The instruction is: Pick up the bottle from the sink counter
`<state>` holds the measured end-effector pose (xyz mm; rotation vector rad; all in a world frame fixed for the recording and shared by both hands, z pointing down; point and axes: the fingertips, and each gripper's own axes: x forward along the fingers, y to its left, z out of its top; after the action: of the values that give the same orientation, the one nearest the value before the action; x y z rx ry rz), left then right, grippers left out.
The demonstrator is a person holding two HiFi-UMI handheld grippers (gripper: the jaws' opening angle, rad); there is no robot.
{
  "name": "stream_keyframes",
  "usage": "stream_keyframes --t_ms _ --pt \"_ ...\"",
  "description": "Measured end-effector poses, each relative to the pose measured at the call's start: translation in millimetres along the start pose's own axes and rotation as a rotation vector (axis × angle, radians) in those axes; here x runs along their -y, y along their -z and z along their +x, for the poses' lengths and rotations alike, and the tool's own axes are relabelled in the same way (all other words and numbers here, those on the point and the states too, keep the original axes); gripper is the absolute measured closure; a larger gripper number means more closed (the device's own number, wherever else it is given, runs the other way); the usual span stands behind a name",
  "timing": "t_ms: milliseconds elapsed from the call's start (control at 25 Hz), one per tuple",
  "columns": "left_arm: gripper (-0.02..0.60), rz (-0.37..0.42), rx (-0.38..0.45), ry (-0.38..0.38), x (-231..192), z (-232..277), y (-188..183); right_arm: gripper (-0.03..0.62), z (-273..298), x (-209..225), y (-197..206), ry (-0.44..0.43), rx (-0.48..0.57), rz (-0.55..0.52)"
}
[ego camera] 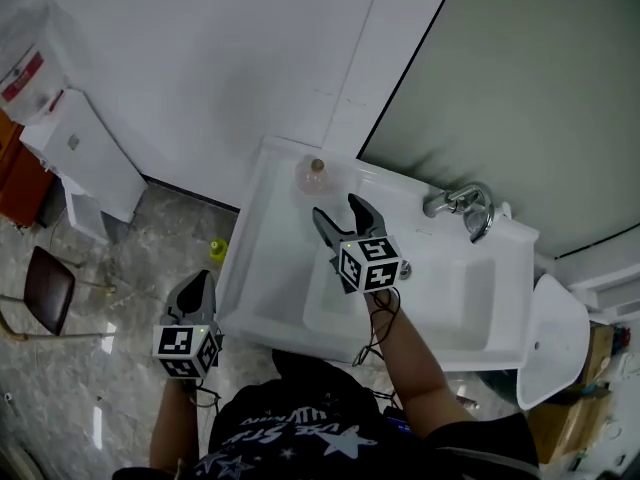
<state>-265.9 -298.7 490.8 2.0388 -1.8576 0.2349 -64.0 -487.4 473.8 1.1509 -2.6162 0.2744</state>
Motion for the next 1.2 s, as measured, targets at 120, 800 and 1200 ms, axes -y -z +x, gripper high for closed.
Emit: stream_keyframes --t_ms 120,800,1200 --pt "0.56 -0.007 -0.011 -0.027 -5 17 -5 0.275 31 15 -2 -0.021 -0.023 -0.013" --pt "0.561 -0.05 -0.089 -0.104 -22 72 -4 0.33 135 46 29 -0.068 -0.117 -0.045" --pt "0.561 -0.054 -0.103 -0.135 -29 72 5 0.436 151 46 31 -0.056 -0.098 -0.152"
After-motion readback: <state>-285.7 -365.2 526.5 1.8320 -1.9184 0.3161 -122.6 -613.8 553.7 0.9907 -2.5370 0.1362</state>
